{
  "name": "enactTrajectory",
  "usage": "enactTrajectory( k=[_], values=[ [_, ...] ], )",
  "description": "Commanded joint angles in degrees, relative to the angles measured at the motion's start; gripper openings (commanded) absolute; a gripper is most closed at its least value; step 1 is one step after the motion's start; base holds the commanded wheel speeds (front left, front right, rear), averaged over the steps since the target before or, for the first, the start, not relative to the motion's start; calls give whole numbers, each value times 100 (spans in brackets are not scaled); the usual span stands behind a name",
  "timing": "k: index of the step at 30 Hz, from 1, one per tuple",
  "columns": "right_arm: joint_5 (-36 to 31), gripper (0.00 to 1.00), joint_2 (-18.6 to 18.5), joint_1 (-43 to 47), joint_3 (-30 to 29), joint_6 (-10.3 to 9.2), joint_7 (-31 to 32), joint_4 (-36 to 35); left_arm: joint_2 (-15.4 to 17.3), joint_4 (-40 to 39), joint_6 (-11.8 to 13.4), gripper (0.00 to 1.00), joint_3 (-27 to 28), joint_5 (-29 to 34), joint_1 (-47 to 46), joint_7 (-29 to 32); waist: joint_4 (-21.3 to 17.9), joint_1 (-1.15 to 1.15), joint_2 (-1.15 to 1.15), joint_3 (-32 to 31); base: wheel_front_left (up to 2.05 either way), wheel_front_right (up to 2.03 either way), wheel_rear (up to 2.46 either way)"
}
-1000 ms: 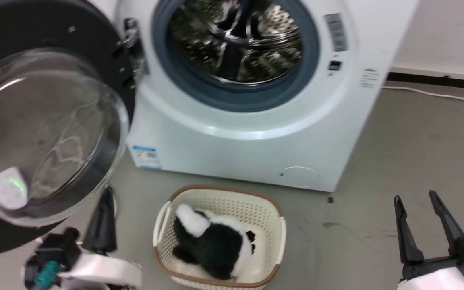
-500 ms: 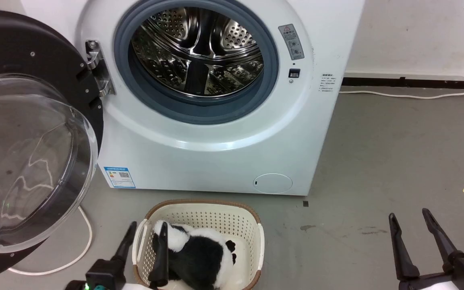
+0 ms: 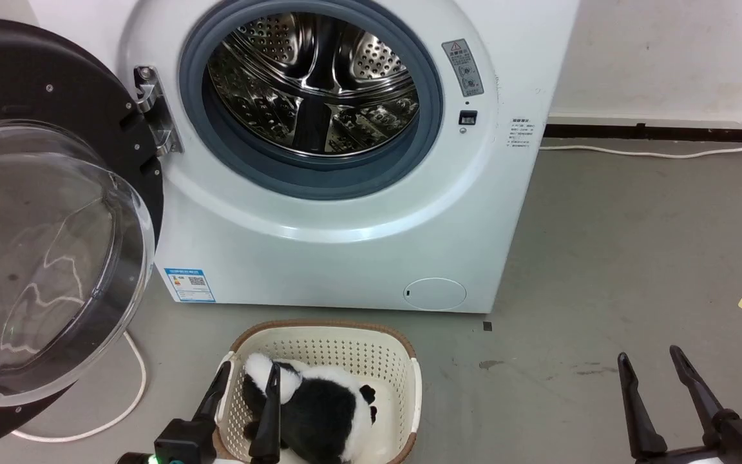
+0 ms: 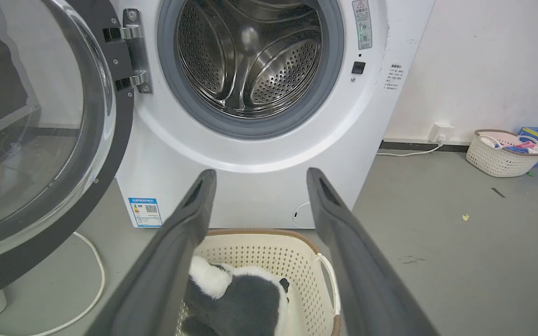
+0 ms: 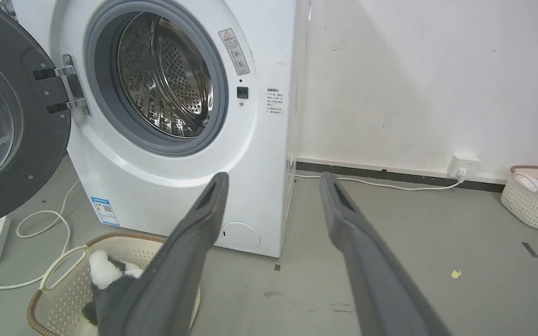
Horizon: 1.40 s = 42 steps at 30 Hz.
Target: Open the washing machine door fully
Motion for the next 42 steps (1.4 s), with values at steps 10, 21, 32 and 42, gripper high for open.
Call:
enactTrajectory(
  k=[10, 21, 32, 42],
  values=[
    [-11, 0, 0, -5, 6, 0, 14, 1, -8, -7, 0, 0, 6, -12, -3, 15, 19, 0, 0, -8, 0, 0, 0],
    [-24, 0, 2, -62, 61, 0, 143, -15, -7, -85, 10, 0, 63, 57, -32, 144, 10, 0, 0, 2, 0, 0, 0],
    [-39, 0, 5, -124, 121, -1, 284, -32, -7, -170, 21, 0, 125, 132, -64, 284, 0, 0, 0, 12, 0, 0, 0],
    [-51, 0, 6, -176, 171, -1, 402, -46, -7, -241, 31, 0, 177, 195, -90, 401, -9, 0, 0, 21, 0, 0, 0]
  ],
)
